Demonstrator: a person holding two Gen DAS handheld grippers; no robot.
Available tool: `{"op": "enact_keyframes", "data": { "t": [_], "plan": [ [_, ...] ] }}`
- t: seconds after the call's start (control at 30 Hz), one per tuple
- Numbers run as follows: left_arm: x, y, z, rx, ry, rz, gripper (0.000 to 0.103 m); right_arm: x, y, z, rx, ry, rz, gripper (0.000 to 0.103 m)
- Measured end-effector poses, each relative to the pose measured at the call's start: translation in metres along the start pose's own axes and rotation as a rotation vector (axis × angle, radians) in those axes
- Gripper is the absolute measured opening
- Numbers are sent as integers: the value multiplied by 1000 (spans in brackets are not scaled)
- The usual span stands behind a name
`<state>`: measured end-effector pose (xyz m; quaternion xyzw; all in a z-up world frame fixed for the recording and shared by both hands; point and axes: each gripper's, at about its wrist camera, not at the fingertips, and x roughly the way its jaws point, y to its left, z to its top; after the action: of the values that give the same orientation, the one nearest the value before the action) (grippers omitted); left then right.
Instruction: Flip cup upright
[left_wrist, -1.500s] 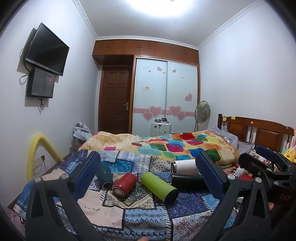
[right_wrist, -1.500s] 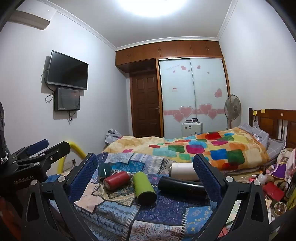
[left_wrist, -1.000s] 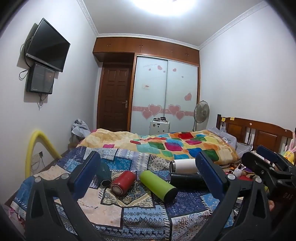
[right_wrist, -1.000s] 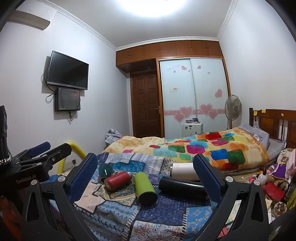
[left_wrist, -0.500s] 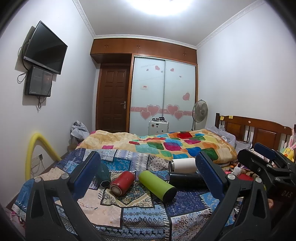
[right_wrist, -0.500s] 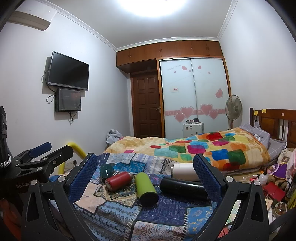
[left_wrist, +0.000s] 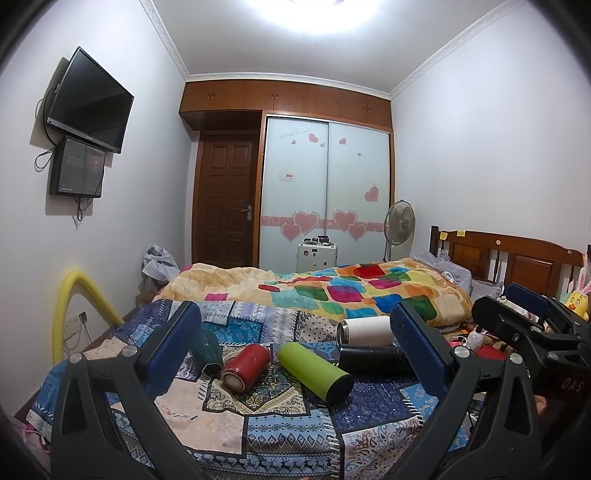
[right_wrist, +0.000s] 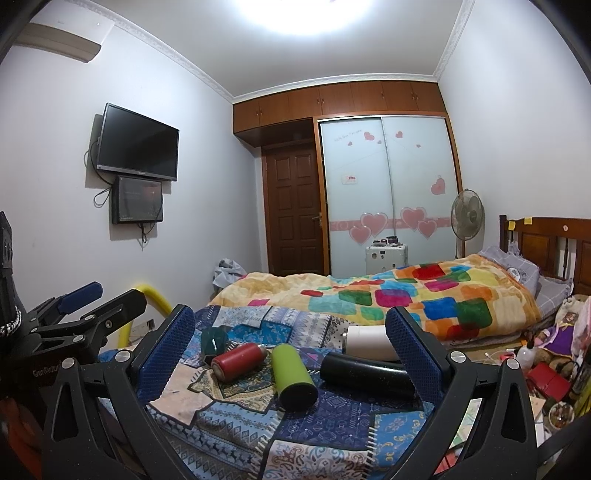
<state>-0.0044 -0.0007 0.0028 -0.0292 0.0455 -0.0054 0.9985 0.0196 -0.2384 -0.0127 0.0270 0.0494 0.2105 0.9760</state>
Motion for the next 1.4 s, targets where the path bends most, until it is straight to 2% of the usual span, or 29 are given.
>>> {"op": "enact_keyframes", "data": {
  "t": [1.17,1.4],
  "plan": [
    [-1,1,1,-12,-2,3,103,-1,8,-2,-2,-3,9,103],
    [4,1,-3,-9,6,0,103,8,7,-5,-2,18,2,103]
  ]
}}
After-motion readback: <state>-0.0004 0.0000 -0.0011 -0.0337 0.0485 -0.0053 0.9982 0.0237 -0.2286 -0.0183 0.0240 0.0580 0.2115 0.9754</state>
